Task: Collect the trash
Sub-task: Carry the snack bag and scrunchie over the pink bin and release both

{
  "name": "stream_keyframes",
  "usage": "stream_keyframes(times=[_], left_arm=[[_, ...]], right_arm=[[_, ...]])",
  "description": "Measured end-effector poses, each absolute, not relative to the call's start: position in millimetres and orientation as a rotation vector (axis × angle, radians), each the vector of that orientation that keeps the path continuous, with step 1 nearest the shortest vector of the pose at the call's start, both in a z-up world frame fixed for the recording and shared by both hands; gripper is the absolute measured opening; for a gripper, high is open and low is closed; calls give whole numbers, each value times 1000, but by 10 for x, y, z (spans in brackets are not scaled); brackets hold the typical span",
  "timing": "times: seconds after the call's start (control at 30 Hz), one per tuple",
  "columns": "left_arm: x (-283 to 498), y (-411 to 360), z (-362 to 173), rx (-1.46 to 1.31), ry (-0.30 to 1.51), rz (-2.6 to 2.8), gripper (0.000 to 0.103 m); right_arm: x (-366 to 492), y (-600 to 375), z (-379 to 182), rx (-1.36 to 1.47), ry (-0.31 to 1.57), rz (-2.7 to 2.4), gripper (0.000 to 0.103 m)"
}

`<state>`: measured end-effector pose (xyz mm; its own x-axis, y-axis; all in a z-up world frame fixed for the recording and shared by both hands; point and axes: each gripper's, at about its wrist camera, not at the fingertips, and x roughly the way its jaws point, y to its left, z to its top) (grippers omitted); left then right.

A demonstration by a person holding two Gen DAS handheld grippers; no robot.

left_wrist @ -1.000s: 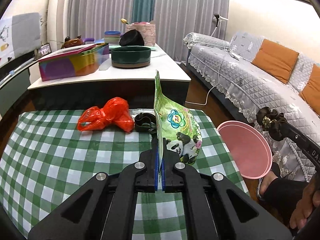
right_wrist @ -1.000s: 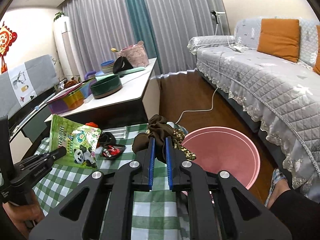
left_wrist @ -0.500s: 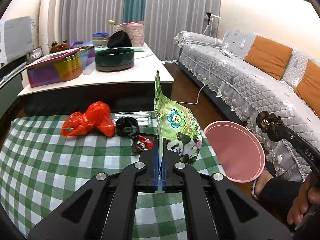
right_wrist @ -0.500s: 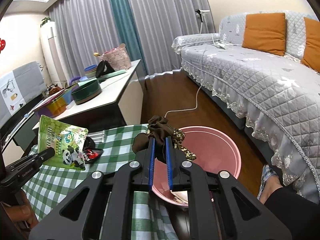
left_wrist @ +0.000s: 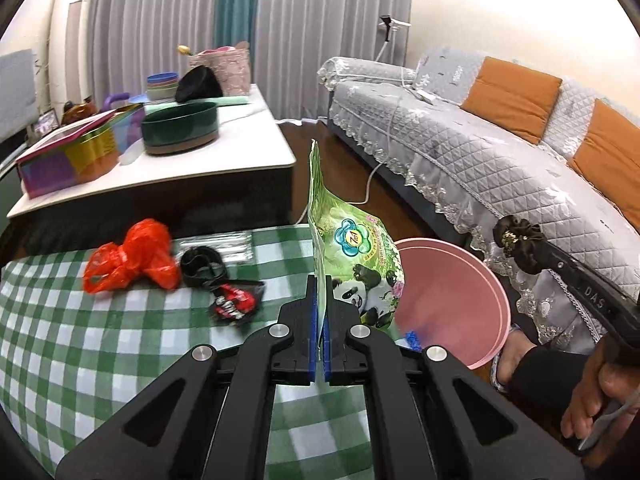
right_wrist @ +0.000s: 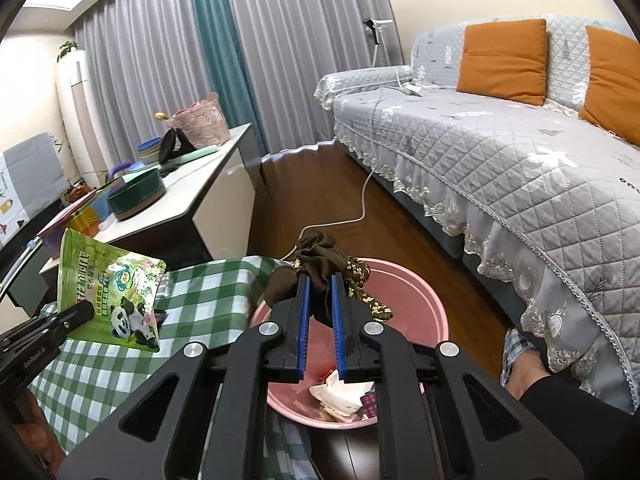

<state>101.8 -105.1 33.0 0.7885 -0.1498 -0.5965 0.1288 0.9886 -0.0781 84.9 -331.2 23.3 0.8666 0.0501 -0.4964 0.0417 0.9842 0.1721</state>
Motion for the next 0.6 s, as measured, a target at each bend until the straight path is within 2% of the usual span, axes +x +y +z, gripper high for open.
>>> stream_keyframes(times=[0.6], left_arm=[[1506, -1657, 179, 12, 684, -239, 2]], right_arm=[[1031, -3515, 127, 193, 529, -58, 11]])
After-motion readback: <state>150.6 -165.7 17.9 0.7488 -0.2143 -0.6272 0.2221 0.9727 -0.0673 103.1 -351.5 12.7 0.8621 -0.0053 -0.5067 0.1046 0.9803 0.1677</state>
